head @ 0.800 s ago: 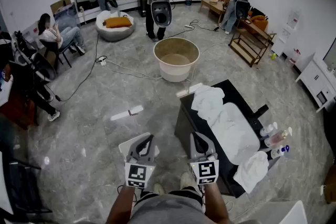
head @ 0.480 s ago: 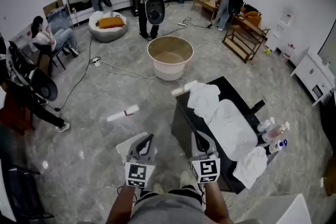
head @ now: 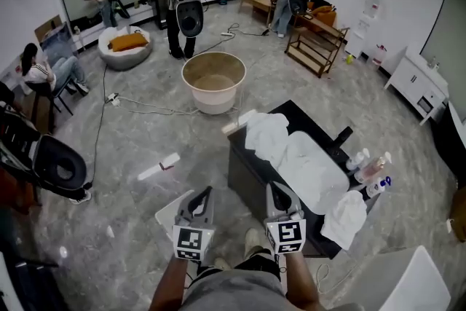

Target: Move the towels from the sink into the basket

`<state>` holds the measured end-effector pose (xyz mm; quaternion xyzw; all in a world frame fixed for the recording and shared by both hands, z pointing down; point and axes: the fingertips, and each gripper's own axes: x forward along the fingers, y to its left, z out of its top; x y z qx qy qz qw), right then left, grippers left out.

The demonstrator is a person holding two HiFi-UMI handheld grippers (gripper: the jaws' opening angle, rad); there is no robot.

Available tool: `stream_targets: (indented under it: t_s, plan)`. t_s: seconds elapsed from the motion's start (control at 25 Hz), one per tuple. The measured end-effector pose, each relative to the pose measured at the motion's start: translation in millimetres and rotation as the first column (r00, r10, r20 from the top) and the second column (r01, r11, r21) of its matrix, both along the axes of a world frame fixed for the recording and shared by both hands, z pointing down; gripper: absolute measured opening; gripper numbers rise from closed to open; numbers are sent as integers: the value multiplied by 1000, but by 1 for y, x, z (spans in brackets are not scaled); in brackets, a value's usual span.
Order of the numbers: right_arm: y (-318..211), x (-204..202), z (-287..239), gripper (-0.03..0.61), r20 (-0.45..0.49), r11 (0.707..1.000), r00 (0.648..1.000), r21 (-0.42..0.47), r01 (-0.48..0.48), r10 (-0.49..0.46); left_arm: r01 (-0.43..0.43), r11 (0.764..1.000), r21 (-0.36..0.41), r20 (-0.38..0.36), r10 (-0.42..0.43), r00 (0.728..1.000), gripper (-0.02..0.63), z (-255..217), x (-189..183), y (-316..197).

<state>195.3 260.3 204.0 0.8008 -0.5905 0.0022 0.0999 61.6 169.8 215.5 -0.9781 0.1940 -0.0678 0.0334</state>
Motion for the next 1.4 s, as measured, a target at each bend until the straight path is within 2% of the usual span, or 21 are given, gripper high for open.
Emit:
stream_targets:
  t_s: [0.28, 0.56, 0.92, 1.36, 1.4]
  plan:
    - [-10, 41, 7, 0, -2, 999, 999, -11, -51, 51, -56, 998, -3, -1, 56, 998, 9, 5, 49, -17]
    - [-42, 104, 21, 0, 19, 997, 998, -23, -67, 68, -89, 996, -18, 17, 89, 996, 9, 17, 119, -49]
    - [-92, 188, 35, 0, 52, 998, 998, -40, -44, 46, -102, 994, -46, 42, 103, 994, 9, 31, 207, -90]
    - [-132, 267, 82, 2, 119, 993, 992, -109, -39, 52, -67, 994, -90, 102, 76, 992, 9, 69, 277, -130]
    - [-136, 271, 90, 81, 140, 992, 989, -122, -22, 39, -60, 994, -95, 108, 71, 992, 9, 73, 281, -133]
